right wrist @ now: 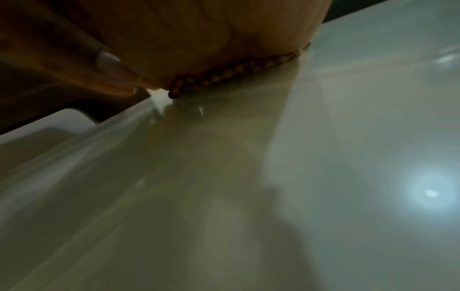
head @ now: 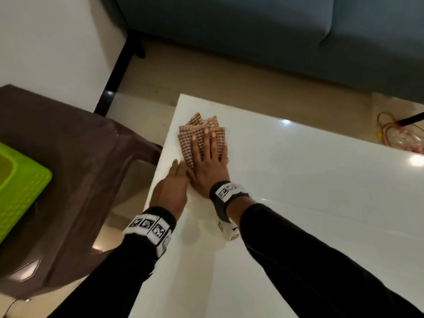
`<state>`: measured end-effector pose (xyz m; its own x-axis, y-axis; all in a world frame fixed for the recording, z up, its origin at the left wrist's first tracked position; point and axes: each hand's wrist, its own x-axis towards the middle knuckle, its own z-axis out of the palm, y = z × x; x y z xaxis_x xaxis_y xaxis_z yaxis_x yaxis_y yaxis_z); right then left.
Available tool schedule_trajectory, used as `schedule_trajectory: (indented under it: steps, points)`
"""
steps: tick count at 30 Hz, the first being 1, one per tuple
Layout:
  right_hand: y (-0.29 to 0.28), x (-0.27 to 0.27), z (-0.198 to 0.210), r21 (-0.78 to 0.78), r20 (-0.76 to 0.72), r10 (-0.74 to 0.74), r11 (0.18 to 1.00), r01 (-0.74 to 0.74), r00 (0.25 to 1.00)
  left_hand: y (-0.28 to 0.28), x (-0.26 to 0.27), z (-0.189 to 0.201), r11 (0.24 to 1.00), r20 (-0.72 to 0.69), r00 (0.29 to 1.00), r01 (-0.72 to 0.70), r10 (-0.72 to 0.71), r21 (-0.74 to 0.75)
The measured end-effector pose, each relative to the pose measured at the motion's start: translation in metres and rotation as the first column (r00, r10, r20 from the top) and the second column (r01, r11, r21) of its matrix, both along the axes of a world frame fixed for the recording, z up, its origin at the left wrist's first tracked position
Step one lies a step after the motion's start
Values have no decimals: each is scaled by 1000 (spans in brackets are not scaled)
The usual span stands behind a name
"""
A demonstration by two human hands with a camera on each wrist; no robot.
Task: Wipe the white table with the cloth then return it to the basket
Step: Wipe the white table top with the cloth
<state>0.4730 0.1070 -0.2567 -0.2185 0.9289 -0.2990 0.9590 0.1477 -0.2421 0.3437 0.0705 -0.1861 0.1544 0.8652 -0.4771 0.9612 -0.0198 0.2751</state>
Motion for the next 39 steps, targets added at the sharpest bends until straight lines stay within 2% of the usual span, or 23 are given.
schedule_trajectory:
  steps: [1,4,8,11,13,15,19,23,25,27,30,32,36,39]
  points:
    - [-14,-14,0,12,-25,44,999,-44,999,-9,-16,-2,996,0,1000,-22,22,87]
    - [-70,-50,2,19,-89,151,989,-150,985,-46,-51,-3,981,-78,994,-63,79,186]
    - [-141,-72,4,-26,-62,192,981,-194,979,-64,-55,11,988,-140,982,-110,124,109]
    - [-159,-72,7,-38,-53,192,980,-194,980,-62,-50,12,992,-200,973,-103,117,79]
    - [-155,-67,6,-19,-68,211,977,-213,975,-59,-45,11,991,-204,973,-90,110,101]
    - [-148,-51,3,-13,-89,209,977,-211,974,-53,-34,9,985,-136,985,-82,103,149]
    - [-136,31,-3,44,-54,-3,999,5,999,-42,9,-5,968,2,999,-50,51,245]
    - [-140,151,-4,68,33,-241,969,238,970,-35,76,-16,980,59,989,124,-135,156]
    - [-146,208,-4,55,61,-368,930,365,928,-29,109,-20,970,-1,973,230,-230,82]
    - [-152,240,-4,17,85,-432,902,432,898,-22,135,-24,970,-94,965,244,-244,-5]
    - [-148,237,-5,16,82,-464,886,464,882,-12,156,-26,970,-197,953,211,-232,-119]
    - [-134,219,-5,21,50,-432,902,431,901,-5,166,-26,961,-203,950,198,-236,-193]
    - [-84,174,-3,-18,-16,-215,976,215,976,1,180,-21,955,-205,963,116,-175,-272]
    - [-45,183,-2,-40,-11,-116,993,115,993,7,187,-22,952,-239,958,86,-161,-295]
